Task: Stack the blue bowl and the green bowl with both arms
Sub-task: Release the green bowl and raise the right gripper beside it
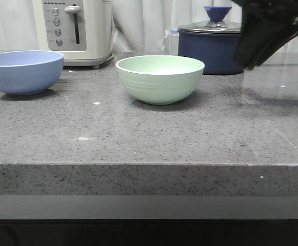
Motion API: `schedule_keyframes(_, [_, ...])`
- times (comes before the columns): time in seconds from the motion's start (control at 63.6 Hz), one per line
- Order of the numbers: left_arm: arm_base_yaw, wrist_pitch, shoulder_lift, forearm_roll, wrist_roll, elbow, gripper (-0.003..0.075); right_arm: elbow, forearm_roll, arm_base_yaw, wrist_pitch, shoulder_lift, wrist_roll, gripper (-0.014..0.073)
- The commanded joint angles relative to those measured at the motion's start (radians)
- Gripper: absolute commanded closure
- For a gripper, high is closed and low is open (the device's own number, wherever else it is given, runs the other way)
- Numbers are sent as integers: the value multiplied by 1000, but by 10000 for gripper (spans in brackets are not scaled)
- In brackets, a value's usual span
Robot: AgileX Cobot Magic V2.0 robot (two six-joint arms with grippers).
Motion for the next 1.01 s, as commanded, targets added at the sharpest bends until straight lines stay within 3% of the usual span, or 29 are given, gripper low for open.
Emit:
schedule_keyframes(0.0, [-8,-72,7,-13,3,-38,176,0,84,0,-74,-47,-141,303])
schedule_keyframes(0.157, [-8,-72,7,-13,3,-38,176,23,146,0,-92,-31,-263,332])
schedule_keyframes(0.299, [-8,-72,7,-13,3,-38,176,23,181,0,-98,-9,-291,519])
schedule_keyframes(0.456, [-8,-72,7,-13,3,-38,176,23,224,0,-98,10,-346,659])
schedule_keyframes(0.991, [-8,-72,7,-13,3,-38,176,23,300,0,-161,50,-375,657])
